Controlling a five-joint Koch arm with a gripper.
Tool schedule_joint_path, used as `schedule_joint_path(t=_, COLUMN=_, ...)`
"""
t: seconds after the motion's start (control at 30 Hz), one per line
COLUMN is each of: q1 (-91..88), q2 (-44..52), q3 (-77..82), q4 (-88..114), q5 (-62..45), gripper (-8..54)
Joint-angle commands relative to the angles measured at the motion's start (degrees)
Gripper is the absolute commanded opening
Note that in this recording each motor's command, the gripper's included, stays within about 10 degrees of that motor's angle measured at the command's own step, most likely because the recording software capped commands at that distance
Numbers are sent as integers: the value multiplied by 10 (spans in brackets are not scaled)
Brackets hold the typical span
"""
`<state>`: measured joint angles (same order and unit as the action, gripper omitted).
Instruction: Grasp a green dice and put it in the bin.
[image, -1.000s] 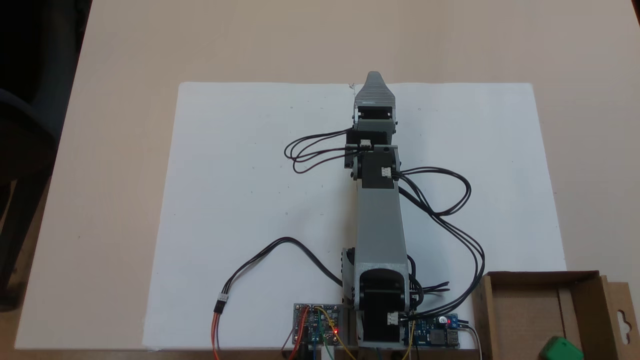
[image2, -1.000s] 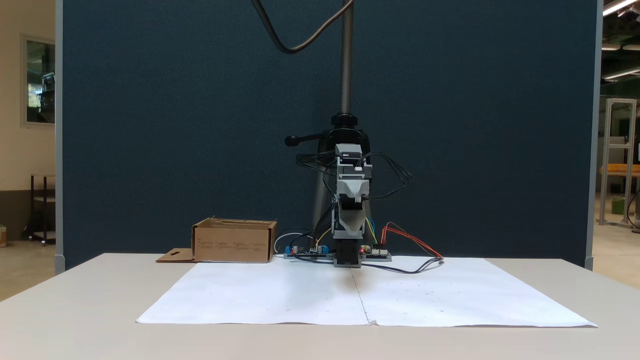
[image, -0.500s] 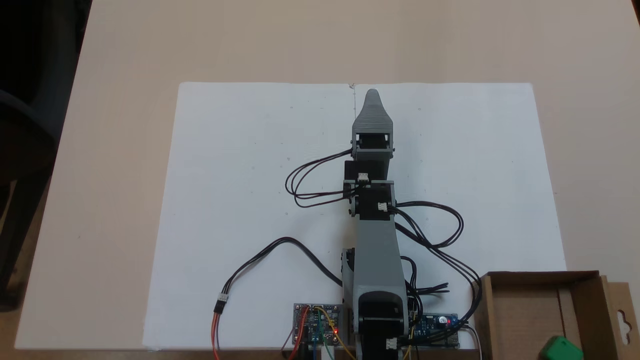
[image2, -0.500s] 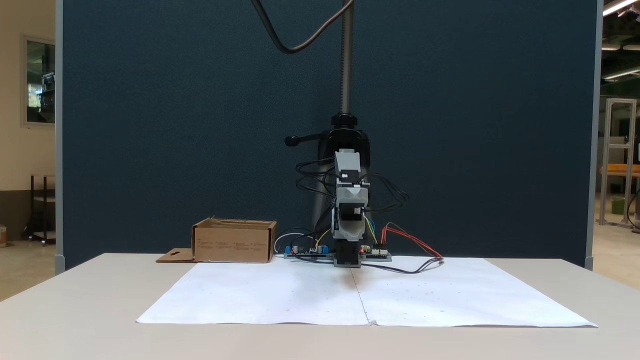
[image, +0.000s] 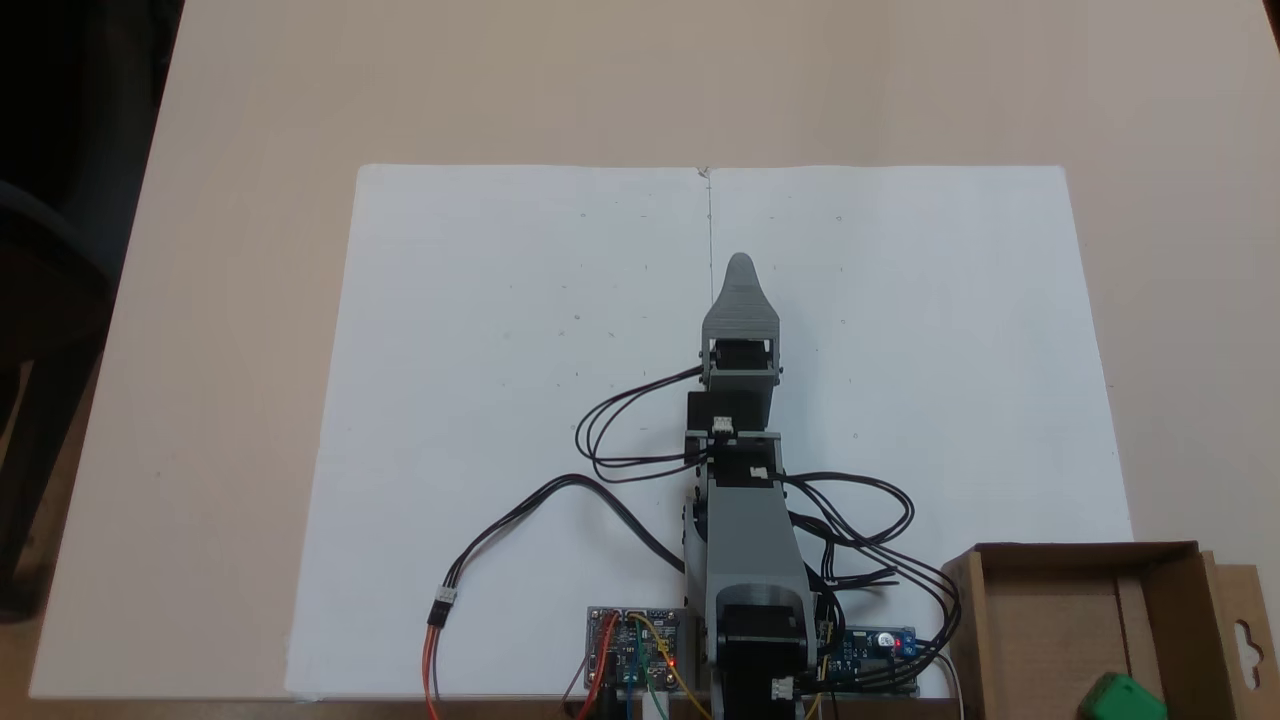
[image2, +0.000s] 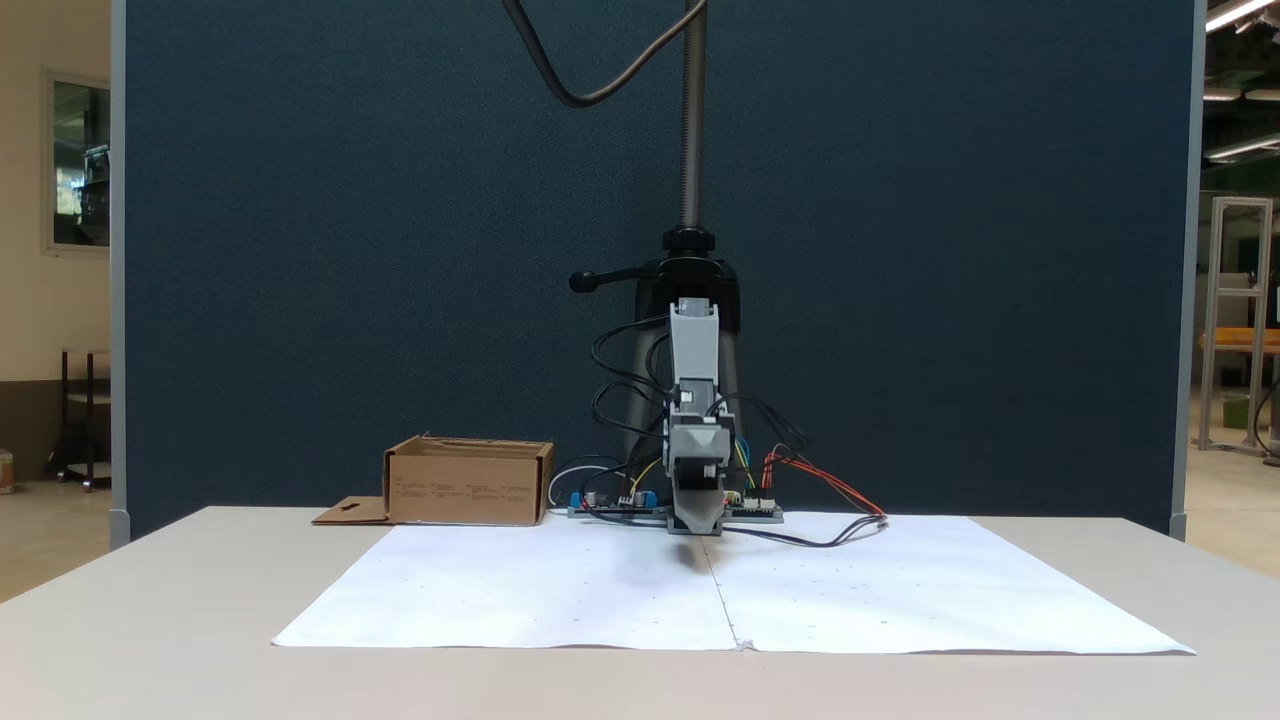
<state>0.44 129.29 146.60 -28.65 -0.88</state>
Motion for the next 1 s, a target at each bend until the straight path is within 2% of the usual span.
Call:
schedule_joint_path(t=0.0, q1=6, q2=59, q3=13, q4=-96, q5=-1, gripper=439)
schedule_joint_path(t=0.47, q1=6, q2=65, q3=155, q4=-290, q5=-25, gripper=440)
schedule_joint_path(t=0.73, q1=6, q2=65, q3=156, q4=-412, q5=-25, gripper=446)
schedule_joint_path(t=0.97, q1=8, q2=62, q3=156, q4=-416, q5=-25, gripper=447)
